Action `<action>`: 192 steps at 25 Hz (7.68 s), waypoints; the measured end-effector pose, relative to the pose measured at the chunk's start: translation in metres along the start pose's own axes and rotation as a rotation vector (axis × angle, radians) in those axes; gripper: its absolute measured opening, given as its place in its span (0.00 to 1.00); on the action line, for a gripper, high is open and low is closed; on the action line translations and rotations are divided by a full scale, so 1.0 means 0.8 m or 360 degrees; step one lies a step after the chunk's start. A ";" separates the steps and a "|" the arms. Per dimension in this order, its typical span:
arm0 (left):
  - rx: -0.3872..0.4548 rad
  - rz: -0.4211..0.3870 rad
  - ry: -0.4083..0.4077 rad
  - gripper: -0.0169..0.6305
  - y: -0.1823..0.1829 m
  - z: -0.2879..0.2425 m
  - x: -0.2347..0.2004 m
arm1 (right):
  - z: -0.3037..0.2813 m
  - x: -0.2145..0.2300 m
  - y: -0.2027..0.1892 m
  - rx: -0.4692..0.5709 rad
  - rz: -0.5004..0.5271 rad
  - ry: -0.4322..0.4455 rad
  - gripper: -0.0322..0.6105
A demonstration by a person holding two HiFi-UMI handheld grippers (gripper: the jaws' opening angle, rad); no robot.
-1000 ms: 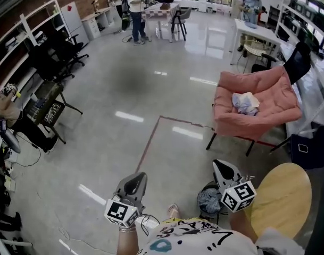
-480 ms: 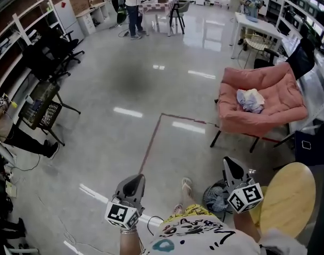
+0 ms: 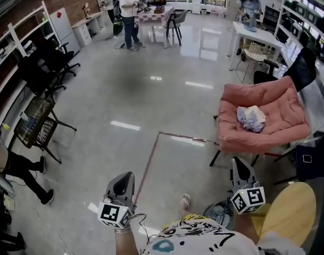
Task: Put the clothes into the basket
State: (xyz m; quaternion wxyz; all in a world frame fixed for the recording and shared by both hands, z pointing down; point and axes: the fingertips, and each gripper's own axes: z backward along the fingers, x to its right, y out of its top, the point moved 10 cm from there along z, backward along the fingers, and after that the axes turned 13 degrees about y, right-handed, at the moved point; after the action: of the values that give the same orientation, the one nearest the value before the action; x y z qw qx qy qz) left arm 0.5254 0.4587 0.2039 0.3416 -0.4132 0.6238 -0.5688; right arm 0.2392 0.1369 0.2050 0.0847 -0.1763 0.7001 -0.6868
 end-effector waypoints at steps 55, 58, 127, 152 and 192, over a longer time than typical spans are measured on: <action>-0.0056 -0.0095 -0.0841 0.05 0.063 -0.642 -0.073 | -0.348 0.209 0.041 -0.0081 -0.0033 -0.0610 0.10; -0.0073 -0.0096 -0.0900 0.05 0.058 -0.663 -0.070 | -0.354 0.217 0.038 -0.0127 -0.0038 -0.0662 0.10; -0.0027 -0.0320 -0.2675 0.05 0.151 -1.281 0.502 | -0.423 0.573 0.070 0.0103 -0.0239 -0.2148 0.10; -0.0130 -0.0425 -0.2991 0.05 0.127 -1.168 0.690 | -0.304 0.595 0.059 0.0131 -0.0333 -0.2144 0.10; -0.0602 -0.0860 -0.3419 0.05 -0.025 -1.173 0.891 | -0.265 0.715 -0.041 -0.0086 -0.0574 -0.2116 0.10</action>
State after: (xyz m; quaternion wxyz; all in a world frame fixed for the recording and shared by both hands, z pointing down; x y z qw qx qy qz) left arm -0.6159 0.2151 0.3670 0.4994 -0.8560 -0.0281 0.1309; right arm -0.3615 0.1266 0.3171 0.3763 -0.6758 0.4760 -0.4185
